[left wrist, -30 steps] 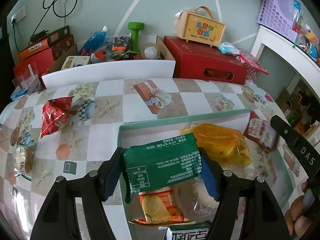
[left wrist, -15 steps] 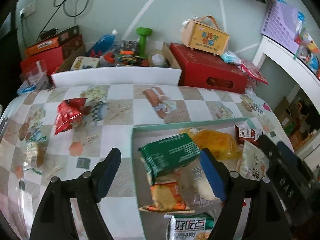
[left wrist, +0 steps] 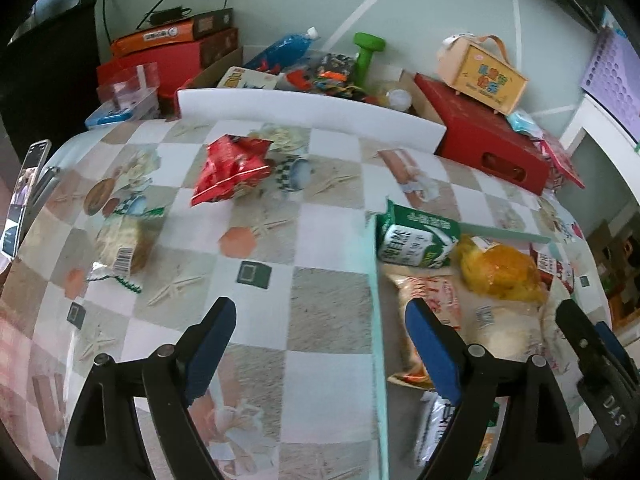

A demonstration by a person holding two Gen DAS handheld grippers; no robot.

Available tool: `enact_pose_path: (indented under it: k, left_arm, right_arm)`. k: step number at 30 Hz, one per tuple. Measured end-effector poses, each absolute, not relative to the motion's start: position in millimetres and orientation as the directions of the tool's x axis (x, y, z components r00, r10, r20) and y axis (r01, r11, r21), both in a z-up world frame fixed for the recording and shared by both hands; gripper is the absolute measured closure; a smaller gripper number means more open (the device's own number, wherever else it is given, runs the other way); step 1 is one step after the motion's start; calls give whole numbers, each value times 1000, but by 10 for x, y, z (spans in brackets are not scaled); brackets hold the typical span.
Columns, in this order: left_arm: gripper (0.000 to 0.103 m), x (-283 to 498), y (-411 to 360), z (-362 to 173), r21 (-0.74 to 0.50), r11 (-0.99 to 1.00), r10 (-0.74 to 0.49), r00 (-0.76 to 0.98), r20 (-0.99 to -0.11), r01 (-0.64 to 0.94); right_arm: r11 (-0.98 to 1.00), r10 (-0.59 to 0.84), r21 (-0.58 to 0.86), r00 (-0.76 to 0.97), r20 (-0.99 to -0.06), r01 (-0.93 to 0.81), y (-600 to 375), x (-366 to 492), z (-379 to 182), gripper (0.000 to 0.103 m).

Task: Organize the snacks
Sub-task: 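Open both grippers over tray and move them back to the tablecloth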

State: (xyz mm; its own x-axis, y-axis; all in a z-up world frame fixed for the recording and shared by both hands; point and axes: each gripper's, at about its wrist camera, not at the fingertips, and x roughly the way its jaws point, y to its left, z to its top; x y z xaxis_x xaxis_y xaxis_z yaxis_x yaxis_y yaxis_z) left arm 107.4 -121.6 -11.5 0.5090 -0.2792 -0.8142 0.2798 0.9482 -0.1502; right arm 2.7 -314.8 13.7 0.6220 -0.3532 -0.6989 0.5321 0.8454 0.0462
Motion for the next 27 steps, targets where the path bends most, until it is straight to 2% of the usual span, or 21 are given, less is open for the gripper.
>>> enact_pose_path:
  k: [3,6,17,27]
  left_arm:
    - [16,1062,-1209,-108,-142,950,-272,518,-811,278]
    - [2,1043,-1216,-95,-134,951,-269,529,-805,280]
    - [2,1143,-911,-25,-143,968,-239,591,-771,205]
    - [1,1321,-257,-40,-121,992,-121,618,-777,43]
  right_arm:
    - [851,-346,46,625,-700,522,-3135,36,148,0]
    - [855,-340,45,625,-702,516,-3129,53,146,0]
    - [879,-300,62,651,-698,472,-2954,205,154,0]
    - [919,-213,99,694,-688,381,-2475,454,115,0]
